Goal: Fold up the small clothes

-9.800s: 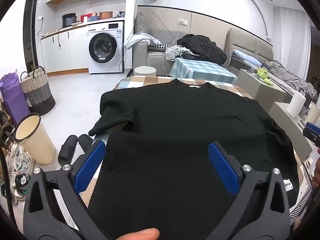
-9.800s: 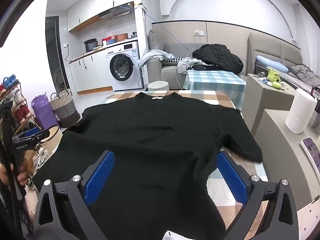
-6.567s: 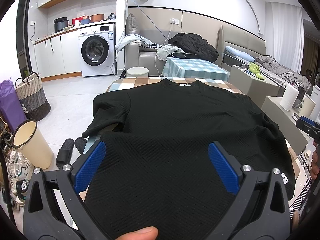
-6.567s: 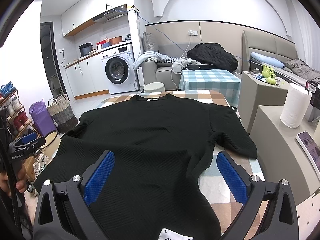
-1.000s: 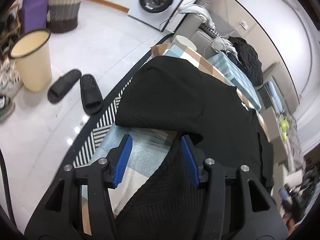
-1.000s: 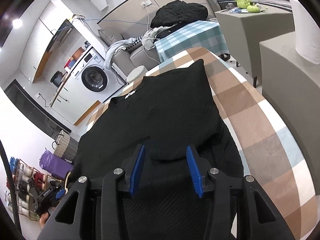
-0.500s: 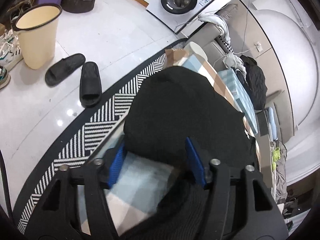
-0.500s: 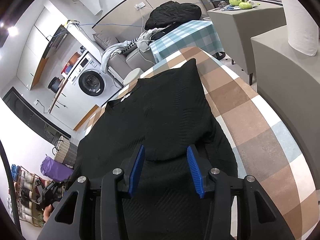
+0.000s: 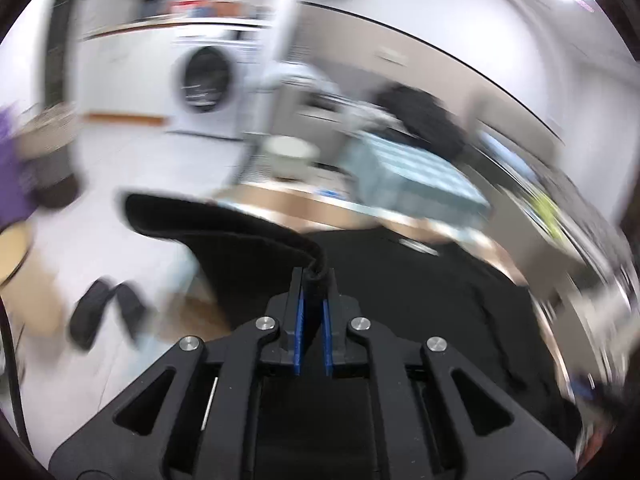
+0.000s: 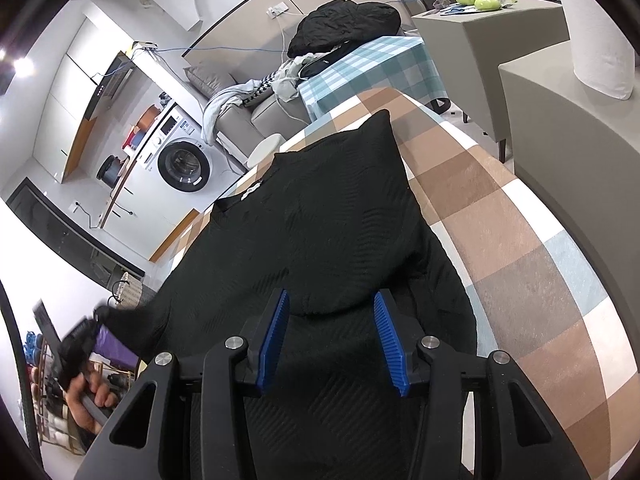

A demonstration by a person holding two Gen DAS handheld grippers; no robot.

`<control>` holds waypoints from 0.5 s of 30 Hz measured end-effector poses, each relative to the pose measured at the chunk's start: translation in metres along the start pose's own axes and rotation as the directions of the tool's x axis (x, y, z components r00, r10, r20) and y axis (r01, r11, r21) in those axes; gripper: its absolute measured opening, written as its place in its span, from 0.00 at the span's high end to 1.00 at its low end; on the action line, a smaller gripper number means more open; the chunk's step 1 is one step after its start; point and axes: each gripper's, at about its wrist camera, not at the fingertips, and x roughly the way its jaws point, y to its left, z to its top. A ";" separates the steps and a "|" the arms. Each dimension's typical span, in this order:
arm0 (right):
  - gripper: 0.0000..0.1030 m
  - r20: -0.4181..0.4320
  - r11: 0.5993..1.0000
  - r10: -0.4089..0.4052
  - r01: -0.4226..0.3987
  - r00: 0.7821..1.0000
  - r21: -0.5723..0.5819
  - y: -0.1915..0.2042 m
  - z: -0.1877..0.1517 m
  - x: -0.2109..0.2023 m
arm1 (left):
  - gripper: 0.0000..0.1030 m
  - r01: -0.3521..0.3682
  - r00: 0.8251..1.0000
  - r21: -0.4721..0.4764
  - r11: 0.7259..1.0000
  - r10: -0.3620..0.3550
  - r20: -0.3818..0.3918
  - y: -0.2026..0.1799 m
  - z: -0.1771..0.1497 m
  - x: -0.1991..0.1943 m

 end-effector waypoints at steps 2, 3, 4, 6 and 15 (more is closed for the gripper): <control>0.56 -0.003 1.000 0.001 -0.001 1.000 -0.002 0.000 0.001 0.001 | 0.85 0.086 0.993 0.079 0.993 -0.080 -0.083 -0.033 -0.009 0.012; 0.56 -0.005 1.000 -0.002 0.002 1.000 -0.001 -0.001 0.002 0.002 | 0.72 0.111 0.987 0.106 0.988 -0.097 -0.128 -0.043 -0.016 0.018; 0.56 -0.008 1.000 -0.004 0.004 1.000 0.000 -0.001 0.002 0.002 | 0.57 0.115 0.985 0.117 0.986 -0.097 -0.146 -0.046 -0.022 0.021; 0.56 -0.009 1.000 -0.004 0.004 1.000 -0.003 -0.001 0.003 0.001 | 0.54 0.102 0.987 0.118 0.988 -0.085 -0.138 -0.047 -0.033 0.023; 0.54 -0.008 1.000 -0.015 0.015 1.000 0.003 -0.006 0.002 0.002 | 0.53 0.014 0.986 0.001 1.000 -0.013 -0.167 0.007 -0.051 0.027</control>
